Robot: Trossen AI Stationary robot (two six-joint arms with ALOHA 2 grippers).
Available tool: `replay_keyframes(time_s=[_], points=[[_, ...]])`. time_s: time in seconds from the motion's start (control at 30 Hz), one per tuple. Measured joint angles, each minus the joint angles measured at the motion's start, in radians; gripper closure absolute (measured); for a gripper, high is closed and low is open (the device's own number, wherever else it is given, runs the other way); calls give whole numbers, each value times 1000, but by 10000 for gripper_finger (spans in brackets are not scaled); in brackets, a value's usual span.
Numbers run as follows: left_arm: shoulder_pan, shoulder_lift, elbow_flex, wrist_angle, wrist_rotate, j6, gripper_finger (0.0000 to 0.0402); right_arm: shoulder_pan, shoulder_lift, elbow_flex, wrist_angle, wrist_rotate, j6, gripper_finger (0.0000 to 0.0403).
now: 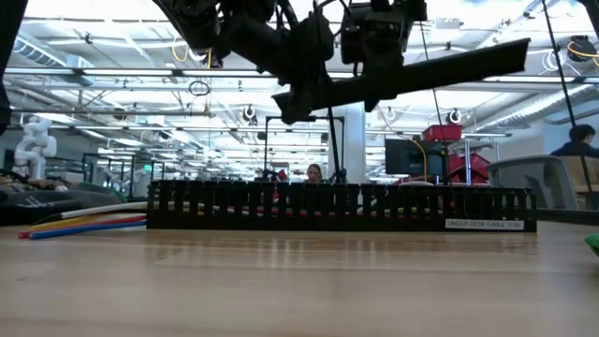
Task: Ziptie cables
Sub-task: Close the cable duct with the cable duct cover
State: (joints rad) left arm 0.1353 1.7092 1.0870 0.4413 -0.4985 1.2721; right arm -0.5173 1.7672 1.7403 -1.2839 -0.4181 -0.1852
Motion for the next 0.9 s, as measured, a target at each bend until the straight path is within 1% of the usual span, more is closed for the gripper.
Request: replay_keyframes(time_s=[0.1, 0.2, 0.33, 0.47, 0.67, 0.9], points=[[0, 0, 0, -32, 24, -8, 387, 0, 0, 20, 4, -4, 2, 98], [-1, 1, -2, -86, 31, -7, 387, -1, 0, 20, -42, -4, 1, 98], [0, 1, -3, -113, 35, 40, 387, 1, 0, 20, -59, -5, -9, 98], [0, 2, -3, -110, 46, 51, 387, 2, 0, 20, -69, -14, -4, 98], [0, 3, -4, -51, 51, 101, 387, 3, 15, 20, -69, -86, 25, 98], [0, 7, -6, -65, 50, 105, 387, 14, 34, 20, -70, -83, 28, 98]])
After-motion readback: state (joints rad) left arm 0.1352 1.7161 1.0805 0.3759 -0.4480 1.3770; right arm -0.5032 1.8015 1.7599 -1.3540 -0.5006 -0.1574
